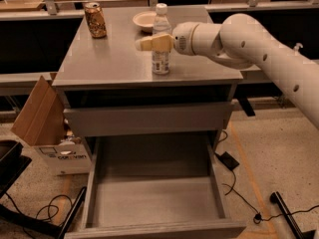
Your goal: Pick blue plastic bottle from middle drawer and place on counter
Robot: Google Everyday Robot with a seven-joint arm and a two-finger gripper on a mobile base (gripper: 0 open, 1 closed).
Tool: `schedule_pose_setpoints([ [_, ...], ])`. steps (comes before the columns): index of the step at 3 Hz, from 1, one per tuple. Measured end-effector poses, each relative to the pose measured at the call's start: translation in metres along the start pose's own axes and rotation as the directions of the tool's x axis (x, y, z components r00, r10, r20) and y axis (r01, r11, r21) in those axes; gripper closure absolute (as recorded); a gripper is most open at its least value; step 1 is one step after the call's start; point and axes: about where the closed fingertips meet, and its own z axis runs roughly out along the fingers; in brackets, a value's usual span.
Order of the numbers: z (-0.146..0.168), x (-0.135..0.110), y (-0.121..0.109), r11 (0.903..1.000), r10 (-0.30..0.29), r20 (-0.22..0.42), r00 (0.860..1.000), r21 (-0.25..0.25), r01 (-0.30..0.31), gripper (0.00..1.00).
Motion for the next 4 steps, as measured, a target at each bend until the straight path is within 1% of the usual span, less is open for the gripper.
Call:
schedule_pose_setpoints([
  [1,-0.003,-0.019,0.008,0.9977,-0.060,-0.013,0.998,-0.034,0.060,0.00],
  [2,-0.054,-0.068,0.008,0.9814,-0.191,-0.051,0.980,-0.027,0.190,0.00],
  [3,-0.111,-0.100,0.026,0.9460,-0.320,-0.212,0.923,-0.019,0.324,0.00],
  [4,-0.185,-0.125,0.044,0.9037,-0.377,-0.368,0.850,0.054,0.425,0.00],
])
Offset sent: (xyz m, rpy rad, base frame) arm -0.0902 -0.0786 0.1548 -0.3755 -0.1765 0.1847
